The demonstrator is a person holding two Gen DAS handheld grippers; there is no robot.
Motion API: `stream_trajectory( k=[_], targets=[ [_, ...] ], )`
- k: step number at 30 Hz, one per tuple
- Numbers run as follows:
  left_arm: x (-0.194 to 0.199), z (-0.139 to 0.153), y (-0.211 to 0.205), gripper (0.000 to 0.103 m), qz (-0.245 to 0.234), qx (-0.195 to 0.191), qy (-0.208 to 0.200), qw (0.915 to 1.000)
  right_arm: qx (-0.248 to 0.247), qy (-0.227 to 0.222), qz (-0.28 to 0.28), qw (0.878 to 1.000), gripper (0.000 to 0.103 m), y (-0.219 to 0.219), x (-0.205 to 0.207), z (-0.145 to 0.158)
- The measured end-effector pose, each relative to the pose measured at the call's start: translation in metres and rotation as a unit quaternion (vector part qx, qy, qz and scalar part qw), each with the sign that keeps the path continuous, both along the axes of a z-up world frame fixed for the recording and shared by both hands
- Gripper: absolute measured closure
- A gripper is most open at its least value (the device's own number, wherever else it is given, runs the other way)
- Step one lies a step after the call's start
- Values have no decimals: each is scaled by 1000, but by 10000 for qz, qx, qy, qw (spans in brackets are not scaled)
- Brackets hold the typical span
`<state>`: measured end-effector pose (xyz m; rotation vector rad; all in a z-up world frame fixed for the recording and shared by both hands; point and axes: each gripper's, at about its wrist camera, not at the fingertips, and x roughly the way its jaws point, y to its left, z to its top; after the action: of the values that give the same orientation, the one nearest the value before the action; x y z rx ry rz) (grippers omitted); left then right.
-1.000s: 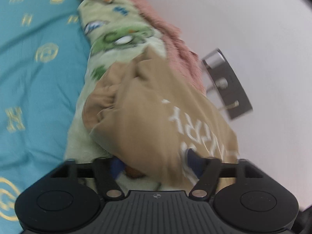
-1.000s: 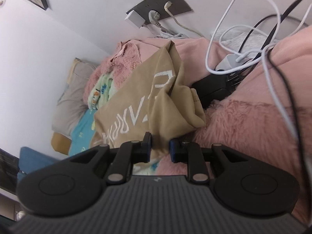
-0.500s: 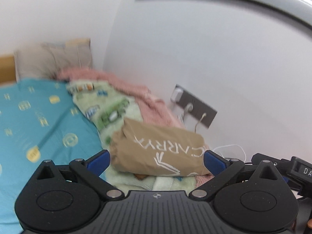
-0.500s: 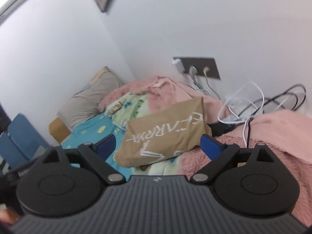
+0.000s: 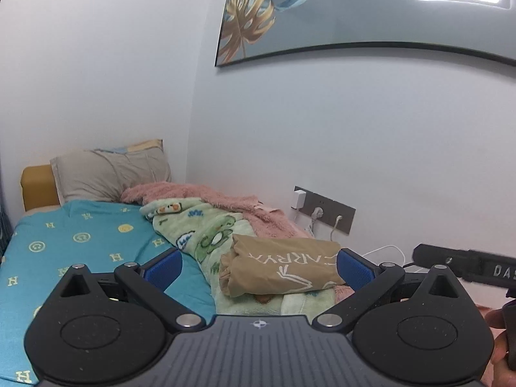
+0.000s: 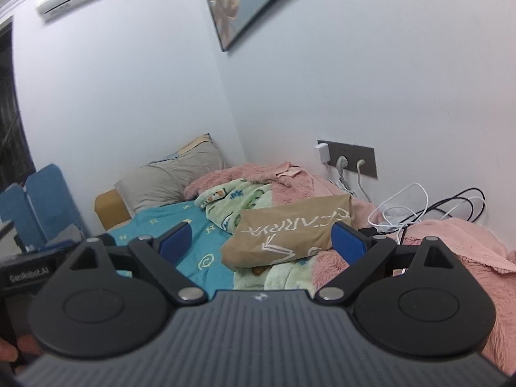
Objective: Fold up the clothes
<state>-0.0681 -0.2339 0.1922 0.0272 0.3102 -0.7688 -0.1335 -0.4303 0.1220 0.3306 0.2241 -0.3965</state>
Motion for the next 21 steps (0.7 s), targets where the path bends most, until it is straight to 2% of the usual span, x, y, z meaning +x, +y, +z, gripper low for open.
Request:
stream_trajectory(
  k=[10,21],
  targets=[
    [-38,-6,38,0,131,45,-385,9992,-426,-24,10,9991,8,49,-14,-22],
    [-43,-26,51,0,303,148,-408,9986,-659,-107,-220,9975,8,62,-21,-19]
  ],
)
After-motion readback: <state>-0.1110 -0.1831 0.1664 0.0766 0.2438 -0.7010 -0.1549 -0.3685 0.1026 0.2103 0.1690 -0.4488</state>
